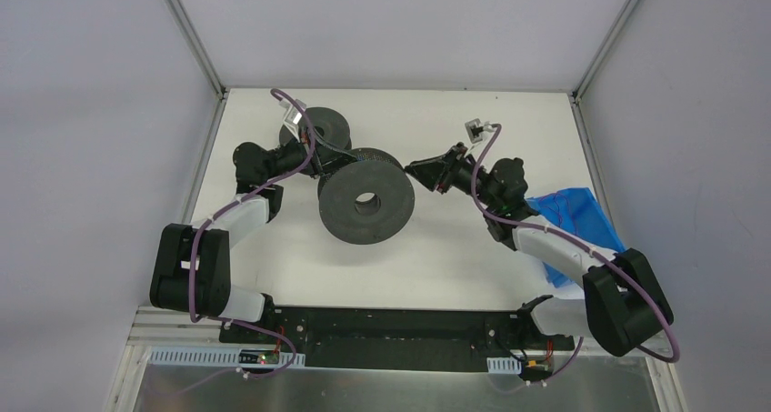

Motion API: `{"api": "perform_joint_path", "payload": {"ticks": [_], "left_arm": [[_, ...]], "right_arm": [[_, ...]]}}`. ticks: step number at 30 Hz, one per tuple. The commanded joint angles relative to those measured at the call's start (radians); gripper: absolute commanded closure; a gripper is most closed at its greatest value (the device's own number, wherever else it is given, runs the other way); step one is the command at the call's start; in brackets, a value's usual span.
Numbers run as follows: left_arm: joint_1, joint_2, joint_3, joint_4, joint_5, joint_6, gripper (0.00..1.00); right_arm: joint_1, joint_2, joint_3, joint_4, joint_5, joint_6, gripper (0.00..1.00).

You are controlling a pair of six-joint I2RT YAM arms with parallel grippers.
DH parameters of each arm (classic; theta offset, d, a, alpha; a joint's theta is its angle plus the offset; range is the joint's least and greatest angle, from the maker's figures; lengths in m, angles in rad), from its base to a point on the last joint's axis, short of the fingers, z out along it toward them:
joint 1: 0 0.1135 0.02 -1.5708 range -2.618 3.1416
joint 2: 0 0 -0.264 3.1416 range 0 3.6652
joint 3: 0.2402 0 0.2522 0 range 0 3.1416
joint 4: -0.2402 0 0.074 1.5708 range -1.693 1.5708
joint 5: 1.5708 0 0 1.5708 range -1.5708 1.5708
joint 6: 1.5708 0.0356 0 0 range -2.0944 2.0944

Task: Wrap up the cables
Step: Wrap the cable around the cable reel.

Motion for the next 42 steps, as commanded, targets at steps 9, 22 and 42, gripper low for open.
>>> {"api": "perform_joint_path", "payload": {"ticks": [9,22,42], "left_arm": [[-0.009,-0.024,0.042,0.027,-0.03,0.01,1.0],[-0.025,-0.011,0.019,0.057,-0.042,-0.042,1.0],[-0.037,0.02,0.017,0.043,-0.045,-0.041,1.0]], "right_arm": [[-0.074,-0.063,0.129,-0.206,-0.126,0.074,0.54],[-0.119,0.114,0.307,-0.434,-0.427,0.125,0.5],[-0.076,0.294,0.276,-0.121,-0.501,0.384,0.78]]}}
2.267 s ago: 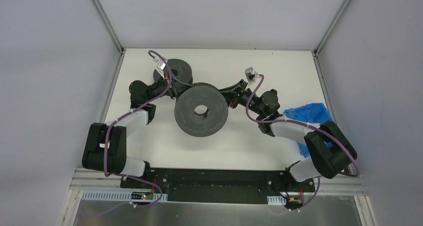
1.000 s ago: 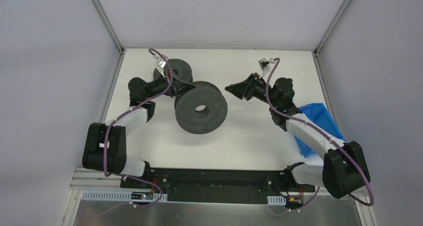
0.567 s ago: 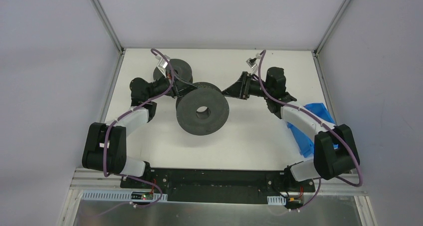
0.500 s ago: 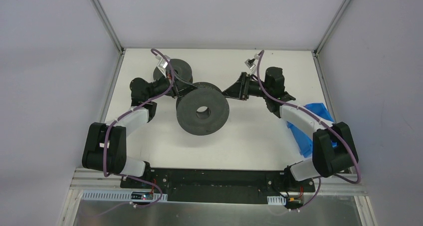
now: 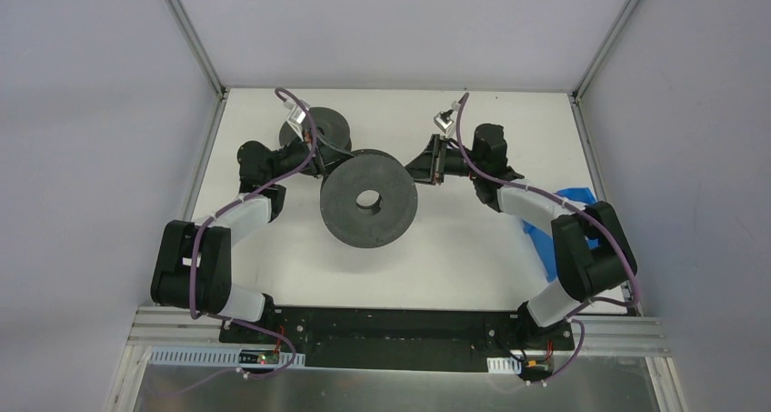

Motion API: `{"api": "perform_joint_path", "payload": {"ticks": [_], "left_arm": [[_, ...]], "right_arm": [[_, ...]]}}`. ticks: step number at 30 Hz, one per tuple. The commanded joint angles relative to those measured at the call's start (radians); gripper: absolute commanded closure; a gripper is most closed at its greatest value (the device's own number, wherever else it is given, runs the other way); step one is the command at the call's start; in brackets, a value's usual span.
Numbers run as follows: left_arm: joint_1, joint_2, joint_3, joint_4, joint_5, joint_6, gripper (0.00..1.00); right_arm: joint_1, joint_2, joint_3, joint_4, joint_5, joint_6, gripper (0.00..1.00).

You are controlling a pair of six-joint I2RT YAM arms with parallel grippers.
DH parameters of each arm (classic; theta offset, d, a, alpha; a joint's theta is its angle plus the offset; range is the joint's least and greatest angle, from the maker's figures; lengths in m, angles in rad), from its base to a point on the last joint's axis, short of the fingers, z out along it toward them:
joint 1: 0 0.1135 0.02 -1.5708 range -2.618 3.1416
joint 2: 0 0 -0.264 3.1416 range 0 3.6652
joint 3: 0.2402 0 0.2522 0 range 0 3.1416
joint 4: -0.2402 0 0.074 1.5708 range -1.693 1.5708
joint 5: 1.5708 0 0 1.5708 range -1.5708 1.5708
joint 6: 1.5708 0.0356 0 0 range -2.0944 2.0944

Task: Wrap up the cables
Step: Wrap the cable around the cable reel.

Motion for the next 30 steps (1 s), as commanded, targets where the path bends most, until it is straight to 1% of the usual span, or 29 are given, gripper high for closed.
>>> {"api": "perform_joint_path", "payload": {"ticks": [1,2,4,5,10,16,26,30], "left_arm": [[-0.011,0.008,0.018,0.063,-0.029,-0.024,1.0],[-0.011,0.011,0.019,0.057,-0.028,-0.024,1.0],[-0.011,0.013,0.022,0.042,-0.025,-0.021,1.0],[-0.011,0.014,0.024,0.037,-0.025,-0.02,1.0],[-0.008,0.008,0.027,-0.034,-0.022,0.018,1.0],[-0.005,-0.004,0.032,-0.139,-0.005,0.083,0.92],[0.0,0.014,0.056,-0.18,0.05,0.088,0.87],[0.003,0.011,0.065,-0.226,0.052,0.115,0.84]], "right_arm": [[0.012,0.014,-0.008,0.175,-0.038,0.128,0.82],[0.012,0.018,-0.012,0.191,-0.039,0.139,0.86],[0.012,0.021,-0.016,0.213,-0.034,0.158,0.99],[0.012,0.023,-0.017,0.215,-0.028,0.166,1.0],[0.012,0.039,-0.011,0.234,-0.03,0.202,1.0],[0.007,0.043,-0.015,0.238,-0.042,0.211,1.0],[-0.01,0.058,-0.016,0.239,-0.06,0.222,1.0],[-0.024,0.063,-0.019,0.239,-0.065,0.225,1.0]]}}
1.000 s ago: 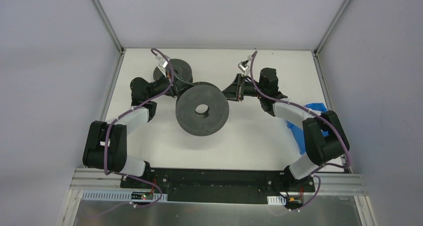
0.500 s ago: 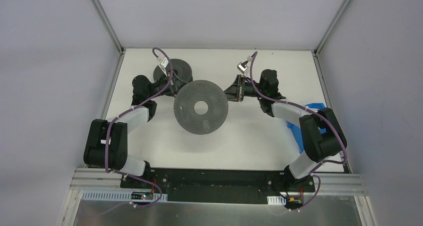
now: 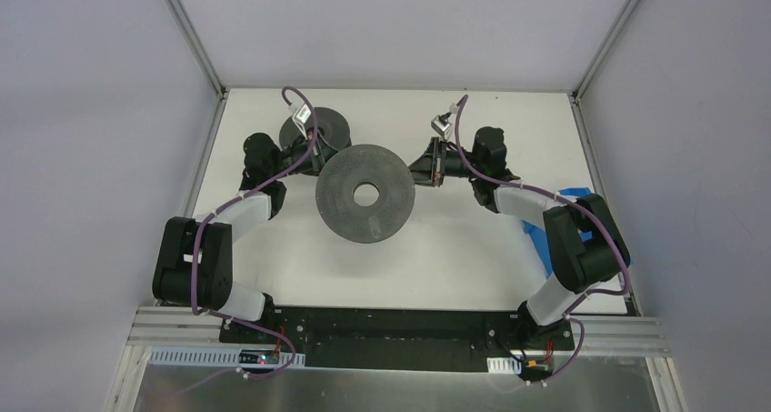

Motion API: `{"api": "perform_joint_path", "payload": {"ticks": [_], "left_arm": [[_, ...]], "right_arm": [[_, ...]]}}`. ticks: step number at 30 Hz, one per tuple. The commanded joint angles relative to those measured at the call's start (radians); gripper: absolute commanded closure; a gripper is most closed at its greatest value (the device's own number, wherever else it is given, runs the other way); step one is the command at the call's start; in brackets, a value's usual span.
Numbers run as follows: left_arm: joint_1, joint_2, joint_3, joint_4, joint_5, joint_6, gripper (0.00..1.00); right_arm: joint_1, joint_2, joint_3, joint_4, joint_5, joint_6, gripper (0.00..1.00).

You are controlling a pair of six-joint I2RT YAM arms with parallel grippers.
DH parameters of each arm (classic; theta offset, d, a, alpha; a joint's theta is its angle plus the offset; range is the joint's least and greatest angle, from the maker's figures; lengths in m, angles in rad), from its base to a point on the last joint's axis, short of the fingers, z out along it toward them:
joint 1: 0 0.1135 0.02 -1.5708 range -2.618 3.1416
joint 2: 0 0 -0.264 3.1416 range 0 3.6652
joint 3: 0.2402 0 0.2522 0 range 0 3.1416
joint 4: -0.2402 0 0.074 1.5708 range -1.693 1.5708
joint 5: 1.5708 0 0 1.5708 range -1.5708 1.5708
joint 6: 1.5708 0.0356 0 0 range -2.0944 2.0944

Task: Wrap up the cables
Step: Wrap the cable around the cable reel.

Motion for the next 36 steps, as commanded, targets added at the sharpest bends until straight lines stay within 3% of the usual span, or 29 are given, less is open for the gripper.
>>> {"api": "perform_joint_path", "payload": {"ticks": [1,21,36], "left_arm": [[-0.011,-0.013,0.052,0.0,0.058,0.092,0.83],[-0.009,0.021,0.098,-0.031,0.082,0.074,0.74],[-0.003,0.001,0.133,-0.155,0.083,0.113,0.68]], "right_arm": [[-0.014,-0.003,0.009,0.039,0.018,0.071,1.0],[-0.057,0.033,-0.03,0.104,-0.013,0.11,1.0],[-0.073,0.062,-0.063,0.195,-0.022,0.162,1.0]]}}
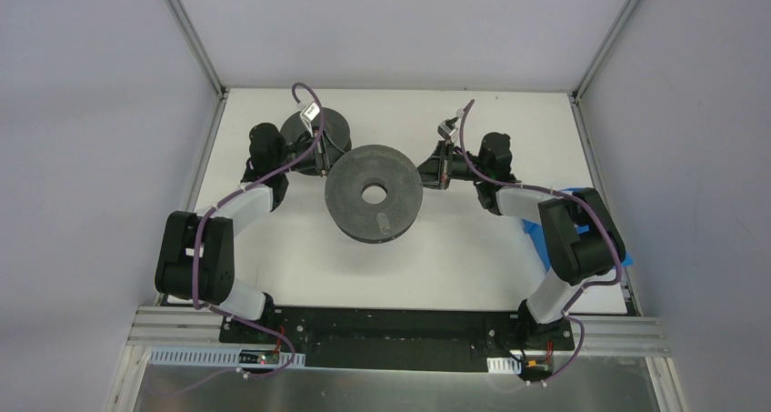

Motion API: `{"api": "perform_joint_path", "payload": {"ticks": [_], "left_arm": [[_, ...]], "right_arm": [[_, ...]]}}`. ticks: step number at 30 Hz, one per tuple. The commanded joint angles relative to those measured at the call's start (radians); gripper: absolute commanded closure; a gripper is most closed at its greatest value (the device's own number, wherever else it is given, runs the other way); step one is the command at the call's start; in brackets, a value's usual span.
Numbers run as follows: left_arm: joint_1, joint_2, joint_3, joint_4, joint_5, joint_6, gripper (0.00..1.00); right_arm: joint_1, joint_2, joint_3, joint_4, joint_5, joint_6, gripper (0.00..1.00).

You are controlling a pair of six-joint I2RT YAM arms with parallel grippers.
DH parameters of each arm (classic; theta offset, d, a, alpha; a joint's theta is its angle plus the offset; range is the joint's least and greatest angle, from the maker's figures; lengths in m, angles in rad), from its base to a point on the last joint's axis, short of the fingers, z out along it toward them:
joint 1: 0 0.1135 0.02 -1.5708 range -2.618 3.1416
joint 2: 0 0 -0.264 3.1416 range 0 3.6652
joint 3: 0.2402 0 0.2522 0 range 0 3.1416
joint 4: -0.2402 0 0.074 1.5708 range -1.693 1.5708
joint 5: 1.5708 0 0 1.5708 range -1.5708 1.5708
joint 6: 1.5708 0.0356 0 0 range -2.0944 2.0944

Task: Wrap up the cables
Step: Wrap the cable around the cable reel, then place the cable reel at the center of the board.

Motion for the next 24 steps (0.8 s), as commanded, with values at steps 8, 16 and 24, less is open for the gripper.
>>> {"api": "perform_joint_path", "payload": {"ticks": [8,16,24], "left_arm": [[-0.001,-0.061,0.047,-0.002,0.033,0.046,0.61],[0.01,-0.079,0.082,-0.096,0.014,0.089,0.6],[0.017,-0.121,0.098,-0.142,0.019,0.087,0.57]], "right_arm": [[-0.017,0.017,-0.024,0.154,0.009,0.109,1.0],[-0.016,0.016,-0.048,0.187,0.01,0.12,1.0],[-0.017,0.018,-0.057,0.234,0.008,0.147,1.0]]}}
